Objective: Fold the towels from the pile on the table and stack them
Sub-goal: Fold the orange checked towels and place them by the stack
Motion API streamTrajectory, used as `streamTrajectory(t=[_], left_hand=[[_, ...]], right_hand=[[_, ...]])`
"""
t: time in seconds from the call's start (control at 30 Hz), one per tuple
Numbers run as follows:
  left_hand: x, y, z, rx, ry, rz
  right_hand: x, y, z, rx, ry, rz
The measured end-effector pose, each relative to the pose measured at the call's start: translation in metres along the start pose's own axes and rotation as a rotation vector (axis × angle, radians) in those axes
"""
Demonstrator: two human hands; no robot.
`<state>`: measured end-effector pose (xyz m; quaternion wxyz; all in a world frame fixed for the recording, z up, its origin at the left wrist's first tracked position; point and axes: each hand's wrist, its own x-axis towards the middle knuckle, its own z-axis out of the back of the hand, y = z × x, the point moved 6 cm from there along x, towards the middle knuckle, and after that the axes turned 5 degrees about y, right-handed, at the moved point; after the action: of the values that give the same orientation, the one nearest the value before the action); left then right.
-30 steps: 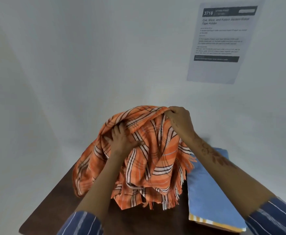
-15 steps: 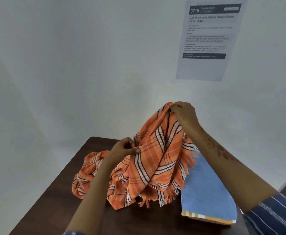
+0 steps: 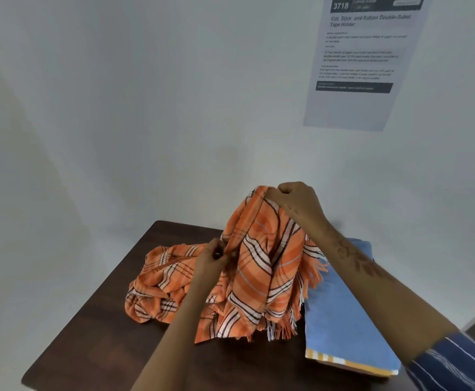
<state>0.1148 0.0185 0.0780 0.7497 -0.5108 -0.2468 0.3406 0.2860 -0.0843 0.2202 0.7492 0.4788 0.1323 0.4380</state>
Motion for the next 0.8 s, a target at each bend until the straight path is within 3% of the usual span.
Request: streamTrajectory(t=[0.13, 0.23, 0.37, 0.43, 0.53, 0.7, 0.8], left_hand=[[-0.003, -0.008, 0.036, -0.110, -0.138, -0.014], [-0.004, -0.038, 0.061, 0.066, -0.265, -0.109], [-0.017, -0.101, 0.064, 0.280, -0.365, -0.352], [-0.023, -0.114, 0.060, 0.295, -0.346, -0.397], [-0.023, -0.105, 0.063, 0.251, -0.280, -0.303], [-0.026, -0.055, 0.058, 0.180, -0.009, -0.169], [-0.029, -0.021, 0.050, 0.353, 0.047, -0.071]], right_hand=[[0.002, -0.013, 0.008, -0.159, 0.009, -0.059], [-0.011, -0.012, -0.012, -0.196, 0.289, -0.088], [-0.037, 0.011, -0.064, -0.074, 0.519, 0.081], [-0.039, 0.018, -0.078, -0.056, 0.482, 0.117], [-0.031, 0.025, -0.077, -0.050, 0.347, 0.140], [-0.020, 0.016, -0.060, 0.010, 0.220, 0.077], [-0.017, 0.012, -0.052, 0.062, 0.092, 0.035]])
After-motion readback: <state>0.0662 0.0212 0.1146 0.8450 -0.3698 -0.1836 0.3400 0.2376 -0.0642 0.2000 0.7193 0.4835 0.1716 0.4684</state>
